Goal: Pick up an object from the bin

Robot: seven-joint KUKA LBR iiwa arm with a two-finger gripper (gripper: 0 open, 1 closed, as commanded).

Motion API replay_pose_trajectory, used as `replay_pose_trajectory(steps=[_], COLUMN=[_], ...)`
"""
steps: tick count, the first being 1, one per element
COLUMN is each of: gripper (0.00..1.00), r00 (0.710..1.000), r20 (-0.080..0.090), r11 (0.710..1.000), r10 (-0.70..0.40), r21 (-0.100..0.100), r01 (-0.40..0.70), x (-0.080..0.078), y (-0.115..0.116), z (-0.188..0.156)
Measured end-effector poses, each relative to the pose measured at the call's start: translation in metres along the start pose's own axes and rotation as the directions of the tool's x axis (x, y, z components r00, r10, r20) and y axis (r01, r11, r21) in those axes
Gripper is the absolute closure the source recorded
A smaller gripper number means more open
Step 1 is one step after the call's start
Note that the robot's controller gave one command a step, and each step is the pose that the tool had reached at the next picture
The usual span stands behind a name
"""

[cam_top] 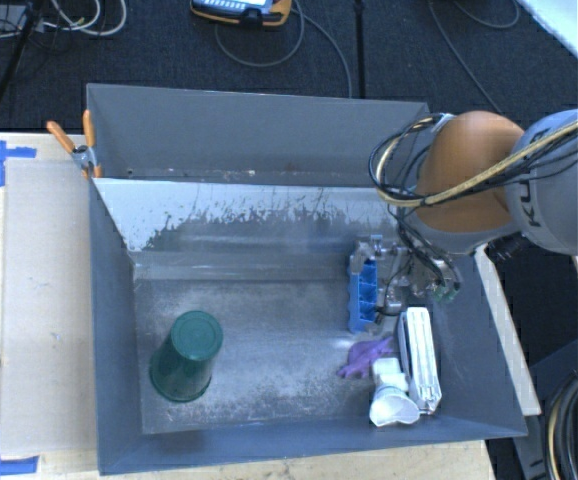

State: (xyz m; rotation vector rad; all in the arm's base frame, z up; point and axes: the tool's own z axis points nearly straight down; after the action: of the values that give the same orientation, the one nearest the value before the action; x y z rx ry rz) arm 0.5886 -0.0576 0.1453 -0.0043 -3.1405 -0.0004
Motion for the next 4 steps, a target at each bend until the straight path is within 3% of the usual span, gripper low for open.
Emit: replay_pose_trajectory(steps=[1,2,3,4], gripper=[0.00,1.00,1.00,1.00], r00=[1.000,1.000,1.000,0.997], r20=[0.004,-0.005,-0.005,0.002], r11=[1.000,1.000,1.000,0.997], r10=[-0.028,-0.030,-0.031,-0.073], r21=[-0.002,-0.001,-0.001,0.000], r01=[0.028,0.030,0.031,0.073], x=[-0.022,-0.016,-0.016,-0.002], y=[-0.039,-0.035,-0.035,-0.033], z=[0.042,0.040,0.040,0.047])
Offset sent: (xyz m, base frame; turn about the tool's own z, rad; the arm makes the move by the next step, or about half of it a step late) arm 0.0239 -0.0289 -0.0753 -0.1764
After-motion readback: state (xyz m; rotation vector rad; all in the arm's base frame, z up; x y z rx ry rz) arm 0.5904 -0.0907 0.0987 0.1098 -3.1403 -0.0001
